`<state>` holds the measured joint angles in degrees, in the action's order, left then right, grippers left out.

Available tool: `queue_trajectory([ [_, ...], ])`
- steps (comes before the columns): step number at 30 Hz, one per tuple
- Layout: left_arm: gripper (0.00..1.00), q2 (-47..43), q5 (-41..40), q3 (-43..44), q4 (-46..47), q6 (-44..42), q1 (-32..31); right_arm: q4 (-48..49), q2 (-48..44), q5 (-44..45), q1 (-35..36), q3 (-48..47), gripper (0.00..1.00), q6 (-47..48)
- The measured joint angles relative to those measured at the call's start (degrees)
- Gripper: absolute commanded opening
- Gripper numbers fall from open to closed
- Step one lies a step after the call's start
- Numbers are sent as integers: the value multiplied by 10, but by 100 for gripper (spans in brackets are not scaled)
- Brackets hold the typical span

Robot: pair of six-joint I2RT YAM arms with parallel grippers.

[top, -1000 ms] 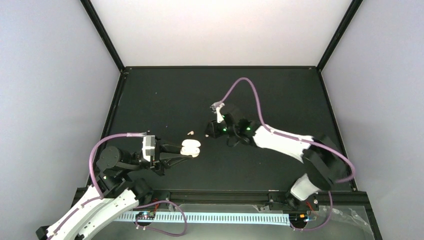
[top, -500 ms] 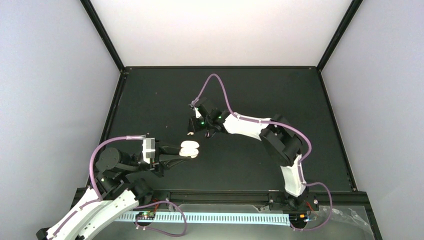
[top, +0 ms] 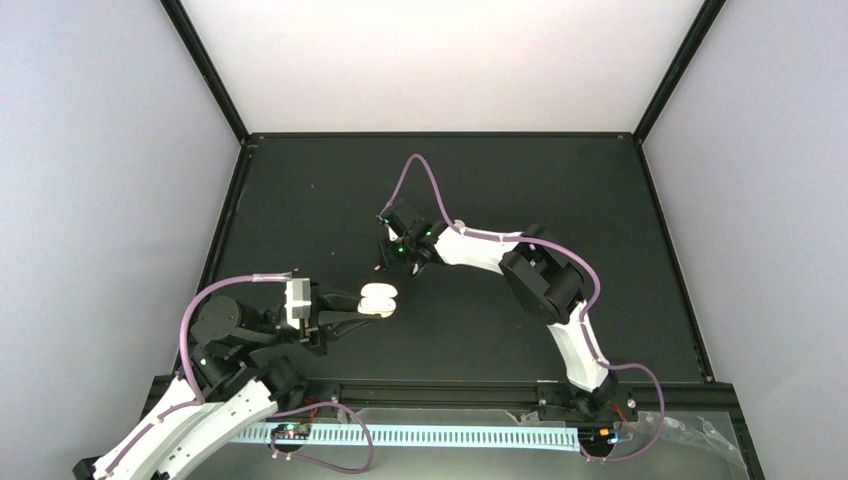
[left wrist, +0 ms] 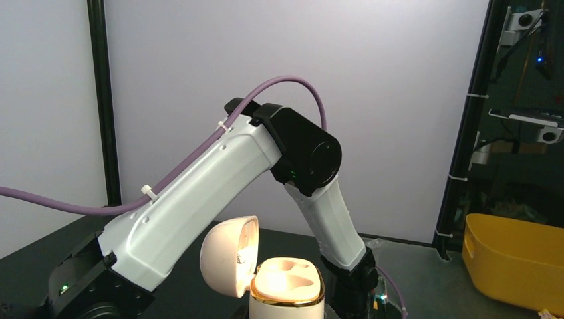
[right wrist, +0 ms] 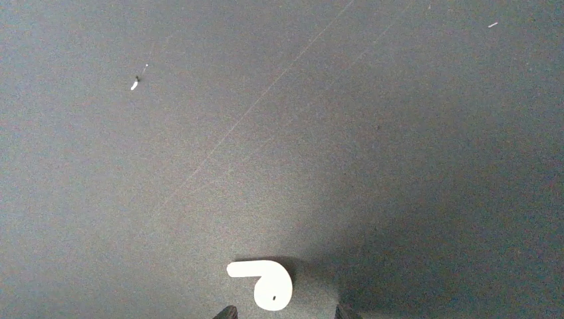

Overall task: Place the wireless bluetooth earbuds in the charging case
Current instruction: Pick up the earbud from the center of the board.

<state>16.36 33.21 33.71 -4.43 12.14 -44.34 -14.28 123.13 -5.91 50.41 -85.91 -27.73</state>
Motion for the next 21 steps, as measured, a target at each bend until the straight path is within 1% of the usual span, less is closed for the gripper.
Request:
queue_trajectory([
  [5, 2, -6, -1, 0, -2, 0, 0, -9, 9, 3, 0, -16, 37, 2],
  [21, 1, -7, -2, 0, -3, 0, 0, -17, 33, 7, 3, -46, 28, 6],
])
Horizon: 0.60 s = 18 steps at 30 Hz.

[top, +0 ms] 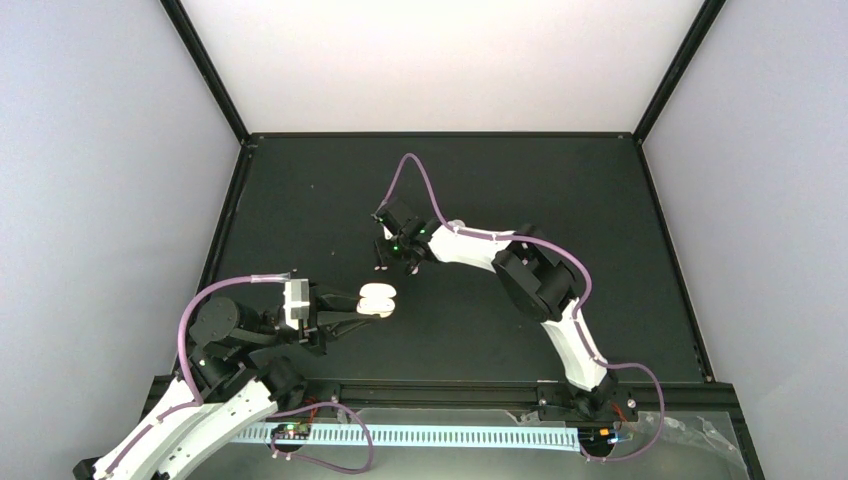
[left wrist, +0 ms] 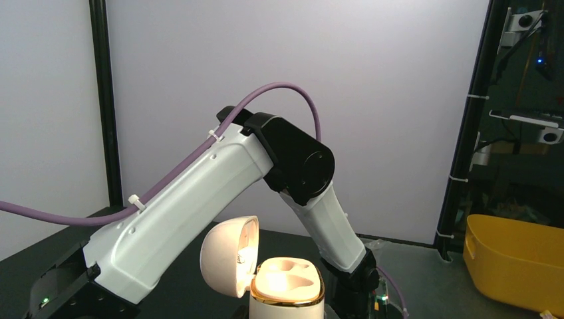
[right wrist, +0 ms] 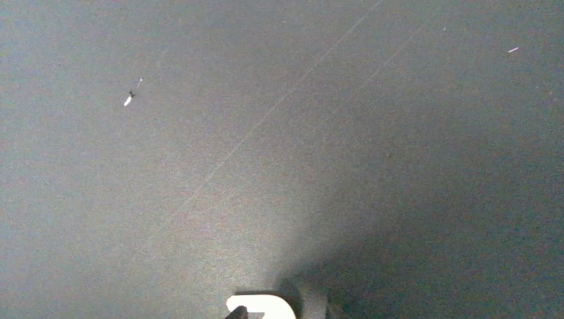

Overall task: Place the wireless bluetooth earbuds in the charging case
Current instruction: Pick up the earbud from the center of the board.

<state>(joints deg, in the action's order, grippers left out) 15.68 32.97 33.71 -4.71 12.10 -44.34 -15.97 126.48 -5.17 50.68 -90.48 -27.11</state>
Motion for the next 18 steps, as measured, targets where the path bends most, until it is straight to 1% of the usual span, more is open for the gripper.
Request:
queue_trajectory([
  [18, 1, -7, -2, 0, -2, 0, 0, -9, 8, 8, 14, -12, 19, 2],
])
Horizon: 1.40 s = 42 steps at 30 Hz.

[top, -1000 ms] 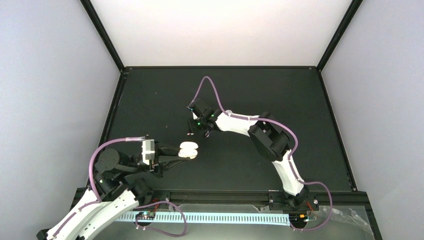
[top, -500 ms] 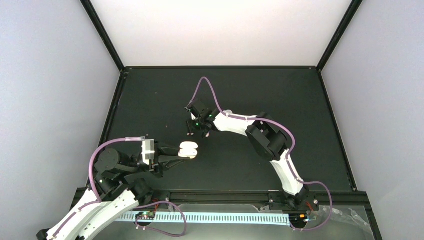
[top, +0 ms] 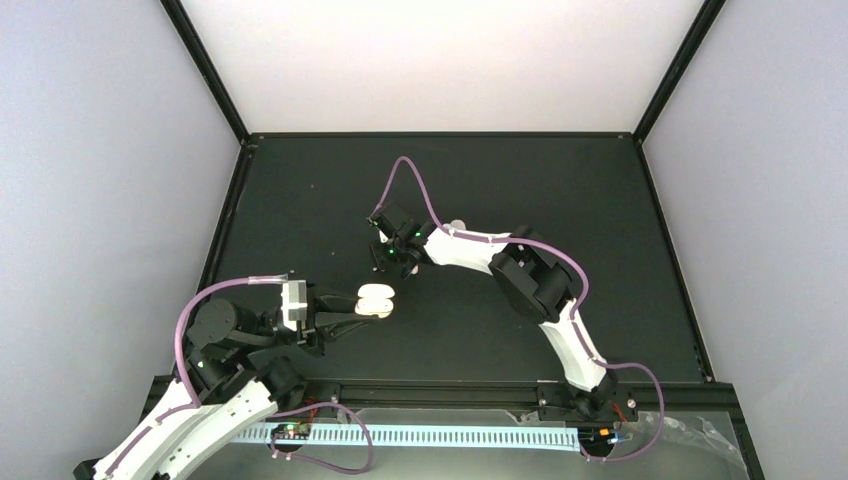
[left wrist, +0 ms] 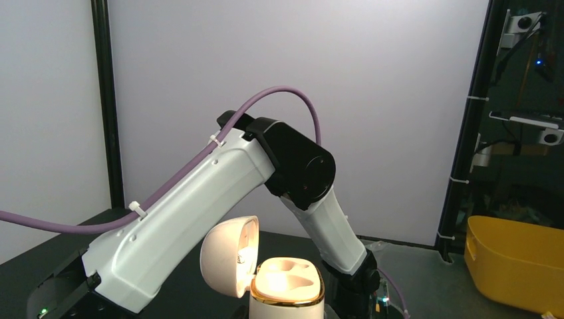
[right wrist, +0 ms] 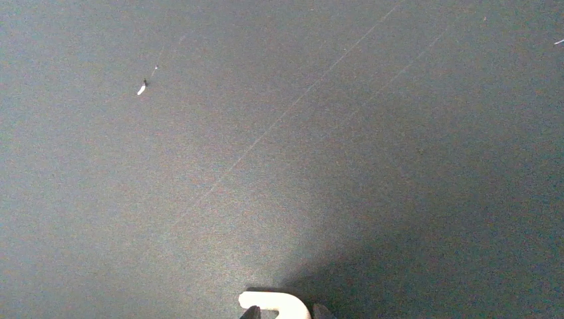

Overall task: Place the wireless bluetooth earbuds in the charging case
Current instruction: Pick up the earbud from the center of the board.

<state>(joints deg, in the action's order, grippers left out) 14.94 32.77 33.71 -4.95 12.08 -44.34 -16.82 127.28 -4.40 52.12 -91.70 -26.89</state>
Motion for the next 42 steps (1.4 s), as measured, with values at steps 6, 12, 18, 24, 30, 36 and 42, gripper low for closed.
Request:
queue_trajectory([
  [6, 2, 0, 0, 0, -2, 0, 0, -1, 0, 3, 0, 0, 14, 0],
  [12, 2, 0, -1, 0, -2, 0, 0, -1, 0, 6, 0, 1, 9, 0],
  [18, 2, 0, -3, 0, -2, 0, 0, 16, -12, 10, 0, 24, 5, 0],
  [24, 2, 0, -5, 0, -2, 0, 0, 19, -53, 26, -1, 73, 4, 0],
  [30, 2, 0, -9, 0, -2, 0, 0, 27, -143, 34, -15, 144, 4, -4],
  [36, 2, 11, -11, 0, 11, 1, 0, 40, -334, 55, -50, 268, 4, -4],
  [42, 2, 51, -11, -3, 59, 6, 0, 25, -548, 89, -57, 374, 3, 15],
])
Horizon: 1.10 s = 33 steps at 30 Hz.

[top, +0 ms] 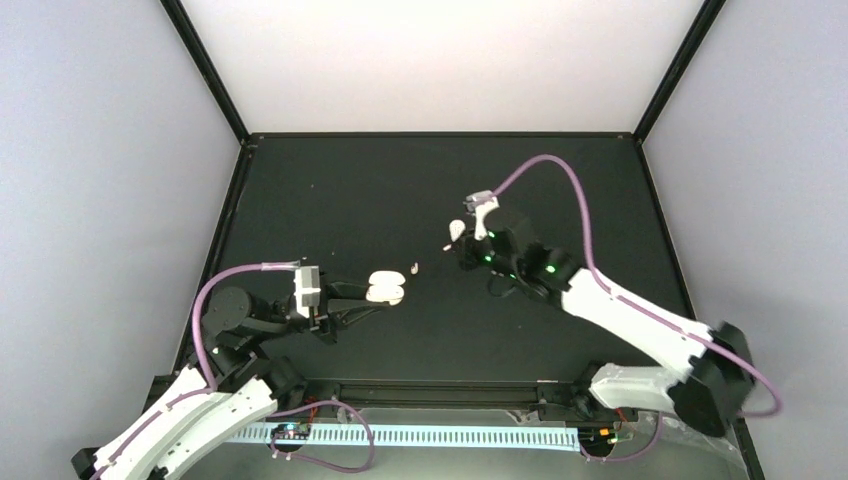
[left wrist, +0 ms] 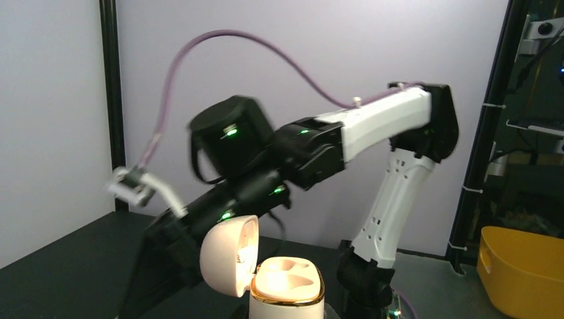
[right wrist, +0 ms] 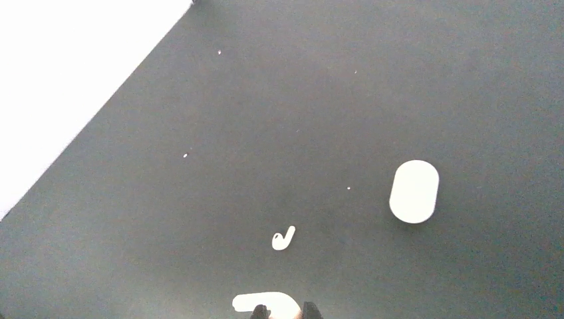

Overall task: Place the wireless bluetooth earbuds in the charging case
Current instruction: Pick up the earbud from the center of the board, then place the earbud in the charging case.

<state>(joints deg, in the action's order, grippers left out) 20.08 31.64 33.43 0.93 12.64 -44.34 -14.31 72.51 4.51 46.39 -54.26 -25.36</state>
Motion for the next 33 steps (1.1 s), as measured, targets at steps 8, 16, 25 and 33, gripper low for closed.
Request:
queue_trajectory([
  [8, 2, 93, 9, -2, 93, 10, 0, -92, -225, 36, 0, 28, 4, 58],
  [16, 2, 130, -6, -11, 158, 4, 0, -169, -301, 48, 0, -49, 4, 136],
  [25, 2, 136, -8, -12, 162, -8, 0, -174, -279, 14, 0, -74, 4, 206],
  [33, 1, 119, -19, -13, 127, -39, 0, -172, -231, -3, 62, -136, 4, 281],
])
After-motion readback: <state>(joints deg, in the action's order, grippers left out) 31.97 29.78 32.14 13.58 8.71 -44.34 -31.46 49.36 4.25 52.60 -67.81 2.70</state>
